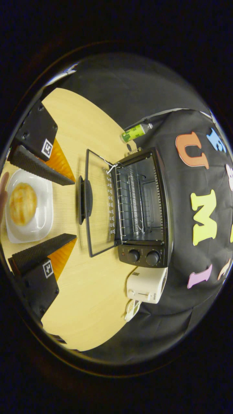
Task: Open the toaster oven, put the food inside, and close the toaster oven door.
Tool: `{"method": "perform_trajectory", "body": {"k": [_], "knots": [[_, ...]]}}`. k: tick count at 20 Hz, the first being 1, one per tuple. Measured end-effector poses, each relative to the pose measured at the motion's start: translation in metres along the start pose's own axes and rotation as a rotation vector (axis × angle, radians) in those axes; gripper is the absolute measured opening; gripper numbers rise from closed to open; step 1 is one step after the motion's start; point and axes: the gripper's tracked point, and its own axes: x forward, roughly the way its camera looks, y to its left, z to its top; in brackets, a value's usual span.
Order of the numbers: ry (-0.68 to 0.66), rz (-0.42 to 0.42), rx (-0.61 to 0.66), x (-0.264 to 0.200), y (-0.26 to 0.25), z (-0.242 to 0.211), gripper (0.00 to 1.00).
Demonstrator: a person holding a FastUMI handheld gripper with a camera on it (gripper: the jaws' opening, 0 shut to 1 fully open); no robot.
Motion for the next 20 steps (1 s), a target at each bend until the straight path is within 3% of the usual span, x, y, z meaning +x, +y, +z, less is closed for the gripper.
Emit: {"method": "perform_trajectory", "body": {"k": [8, 17, 20], "knots": [[-0.015, 0.085, 0.010, -0.046, 0.011, -0.047, 0.98], [-0.011, 0.002, -0.085, -0.036, 0.002, -0.079, 0.98], [0.003, 0.014, -0.062, -0.033, 0.005, -0.086, 0.98]]}}
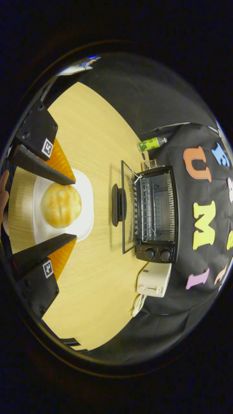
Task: Open the toaster oven, put the food inside, and close the toaster oven door.
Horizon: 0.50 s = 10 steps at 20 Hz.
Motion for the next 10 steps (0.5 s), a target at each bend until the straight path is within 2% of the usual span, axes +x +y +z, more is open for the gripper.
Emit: {"method": "perform_trajectory", "body": {"k": [4, 10], "knots": [[-0.014, -0.007, -0.015, -0.003, 0.002, 0.002, 0.98], [0.078, 0.011, -0.011, 0.011, 0.009, -0.027, 0.99]]}}
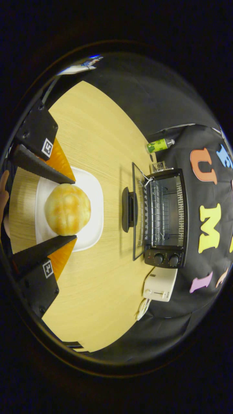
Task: Open the toaster oven, put the food inside, and close the toaster oven door.
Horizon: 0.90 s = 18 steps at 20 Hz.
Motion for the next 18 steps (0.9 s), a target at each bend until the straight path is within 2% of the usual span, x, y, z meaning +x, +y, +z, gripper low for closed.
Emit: {"method": "perform_trajectory", "body": {"k": [5, 9, 16, 18], "knots": [[-0.011, 0.026, 0.066, -0.005, 0.003, 0.005, 0.95], [-0.046, 0.039, 0.069, -0.013, 0.001, 0.017, 0.91], [-0.106, 0.103, 0.124, -0.033, 0.003, 0.046, 0.89], [-0.118, 0.156, 0.148, -0.040, 0.013, 0.054, 0.89]]}}
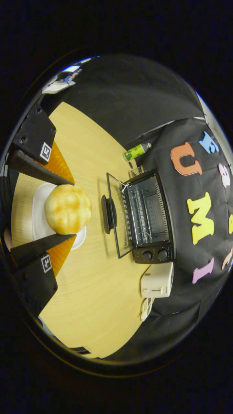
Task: Open the toaster oven, put the food inside, and close the toaster oven door.
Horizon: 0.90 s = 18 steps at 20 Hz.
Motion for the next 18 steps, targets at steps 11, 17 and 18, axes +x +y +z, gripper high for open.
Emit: {"method": "perform_trajectory", "body": {"k": [11, 17, 18], "knots": [[-0.315, 0.126, 0.124, 0.002, 0.038, 0.116, 0.88], [-0.380, 0.177, 0.179, 0.041, 0.045, 0.149, 0.88], [-0.377, 0.196, 0.199, 0.050, 0.047, 0.153, 0.88]]}}
